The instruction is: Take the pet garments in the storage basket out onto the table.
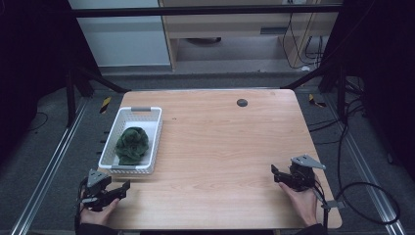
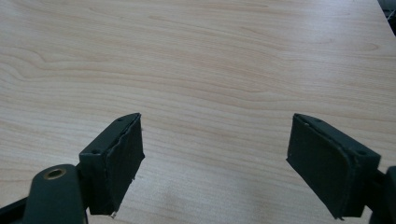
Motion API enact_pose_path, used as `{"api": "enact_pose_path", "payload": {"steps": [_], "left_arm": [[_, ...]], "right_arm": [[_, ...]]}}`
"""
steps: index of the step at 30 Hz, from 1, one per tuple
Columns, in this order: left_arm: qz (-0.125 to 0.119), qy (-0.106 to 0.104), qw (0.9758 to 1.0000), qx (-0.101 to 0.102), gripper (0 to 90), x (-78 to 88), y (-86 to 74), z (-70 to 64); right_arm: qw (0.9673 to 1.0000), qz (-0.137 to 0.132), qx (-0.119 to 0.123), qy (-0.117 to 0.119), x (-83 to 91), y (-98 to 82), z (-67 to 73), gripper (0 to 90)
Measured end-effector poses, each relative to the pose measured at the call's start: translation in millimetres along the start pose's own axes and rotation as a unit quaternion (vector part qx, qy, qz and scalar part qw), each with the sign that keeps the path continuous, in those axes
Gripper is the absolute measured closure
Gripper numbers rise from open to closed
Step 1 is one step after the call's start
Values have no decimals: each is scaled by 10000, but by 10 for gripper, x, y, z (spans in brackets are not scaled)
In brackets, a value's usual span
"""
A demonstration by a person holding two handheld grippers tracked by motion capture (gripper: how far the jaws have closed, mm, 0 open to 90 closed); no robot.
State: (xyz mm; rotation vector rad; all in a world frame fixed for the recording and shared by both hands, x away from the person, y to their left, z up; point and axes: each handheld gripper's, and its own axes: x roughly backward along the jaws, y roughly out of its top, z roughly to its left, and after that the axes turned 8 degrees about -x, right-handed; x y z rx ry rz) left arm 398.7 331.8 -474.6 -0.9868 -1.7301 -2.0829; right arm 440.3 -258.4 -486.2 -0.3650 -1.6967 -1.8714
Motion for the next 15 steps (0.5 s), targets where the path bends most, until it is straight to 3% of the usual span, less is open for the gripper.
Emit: {"api": "enact_pose_path", "payload": {"steps": [10,15], "left_arm": [[-148,-199,9996,122,230,139,55,24],[-206,-124,9996,169,224,208,89,54]], "right_arm": [[9999,0,115,14,43,3,9,183],[9999,-56,84,4,53,18,-6,183]]}}
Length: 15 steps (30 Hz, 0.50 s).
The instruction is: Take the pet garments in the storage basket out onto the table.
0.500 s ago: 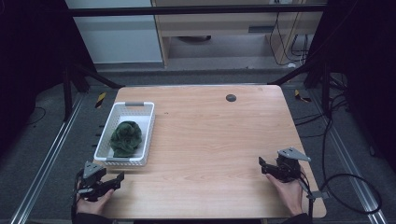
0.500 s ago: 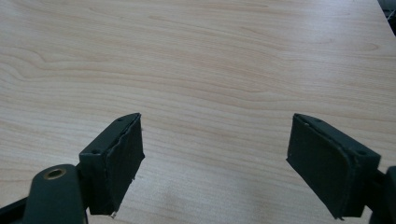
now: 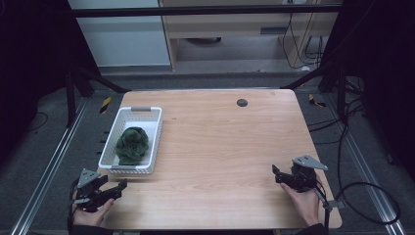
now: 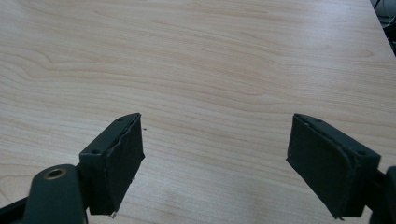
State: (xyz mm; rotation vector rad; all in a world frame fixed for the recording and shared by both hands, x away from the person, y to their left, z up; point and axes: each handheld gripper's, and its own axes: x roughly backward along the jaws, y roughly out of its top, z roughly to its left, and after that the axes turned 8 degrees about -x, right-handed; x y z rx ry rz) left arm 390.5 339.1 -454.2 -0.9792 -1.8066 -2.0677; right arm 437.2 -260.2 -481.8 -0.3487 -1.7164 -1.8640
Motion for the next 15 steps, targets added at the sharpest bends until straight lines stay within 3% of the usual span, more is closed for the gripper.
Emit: {"api": "enact_pose_path", "payload": {"steps": [15], "left_arm": [[-145,-5,9999,18,224,188,239,108]], "right_arm": [[10000,74,31,16,-10,-5,-6,183]]}}
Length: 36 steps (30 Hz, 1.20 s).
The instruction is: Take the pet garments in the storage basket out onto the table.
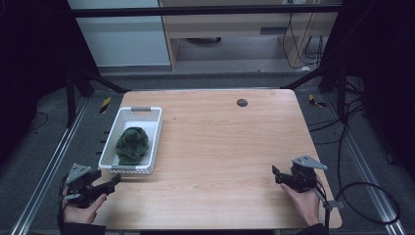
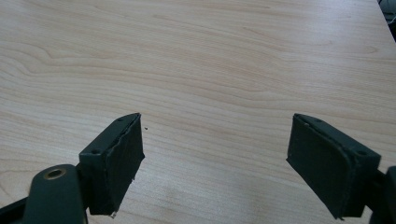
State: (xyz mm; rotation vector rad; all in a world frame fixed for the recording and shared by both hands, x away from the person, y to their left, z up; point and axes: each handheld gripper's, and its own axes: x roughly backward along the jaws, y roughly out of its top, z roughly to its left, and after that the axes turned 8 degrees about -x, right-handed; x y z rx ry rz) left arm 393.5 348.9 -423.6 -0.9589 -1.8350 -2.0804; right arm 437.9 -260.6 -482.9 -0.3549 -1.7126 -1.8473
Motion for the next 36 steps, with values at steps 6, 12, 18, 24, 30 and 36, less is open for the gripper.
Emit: {"api": "enact_pose_path", "payload": {"steps": [6,12,18,24,30,36], "left_arm": [[-17,-12,9999,-117,223,32,187,29],[73,18,9993,-355,221,26,392,32],[121,-51,9991,-412,221,22,576,96],[310,60,9980,-556,222,3,756,183],[439,36,9968,-671,222,-36,898,197],[570,-1,9949,-831,222,-110,1120,211]], "right_arm": [[10000,-7,-11,-14,7,4,10,182],[10000,-8,4,0,9,7,10,181],[10000,-16,31,8,11,9,8,181],[10000,7,55,14,1,8,12,180],[10000,9,50,4,1,9,15,181],[10000,10,48,22,3,12,15,180]]}}
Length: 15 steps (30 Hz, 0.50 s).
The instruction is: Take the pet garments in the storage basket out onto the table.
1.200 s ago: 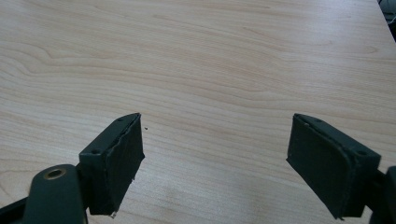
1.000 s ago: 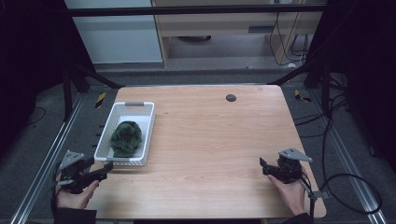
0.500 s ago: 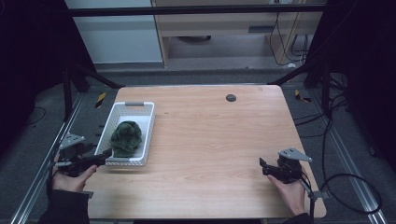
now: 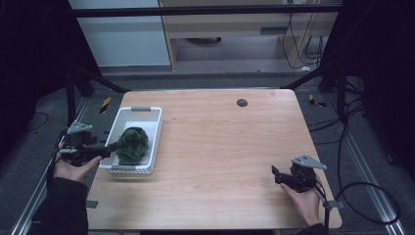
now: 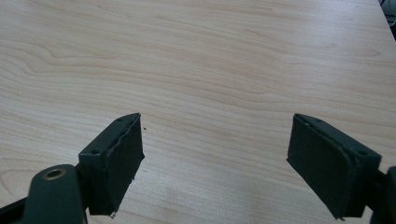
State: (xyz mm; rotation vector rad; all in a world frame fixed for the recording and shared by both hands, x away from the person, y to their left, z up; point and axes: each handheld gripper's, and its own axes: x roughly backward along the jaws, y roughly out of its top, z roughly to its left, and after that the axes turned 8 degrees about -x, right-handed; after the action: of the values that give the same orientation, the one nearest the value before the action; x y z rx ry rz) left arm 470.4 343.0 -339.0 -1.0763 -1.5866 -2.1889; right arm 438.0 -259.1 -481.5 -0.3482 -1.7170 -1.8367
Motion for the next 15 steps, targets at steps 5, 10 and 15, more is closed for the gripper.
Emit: {"api": "enact_pose_path", "payload": {"steps": [5,10,15], "left_arm": [[22,-17,9999,-126,222,-39,120,-3],[200,-13,9995,-254,222,-116,236,1],[323,-13,9991,-292,222,-169,325,25]], "right_arm": [[10000,10,15,-3,-6,0,-2,179],[10000,27,17,4,-8,-1,-2,178],[10000,21,17,10,-7,1,-4,178]]}}
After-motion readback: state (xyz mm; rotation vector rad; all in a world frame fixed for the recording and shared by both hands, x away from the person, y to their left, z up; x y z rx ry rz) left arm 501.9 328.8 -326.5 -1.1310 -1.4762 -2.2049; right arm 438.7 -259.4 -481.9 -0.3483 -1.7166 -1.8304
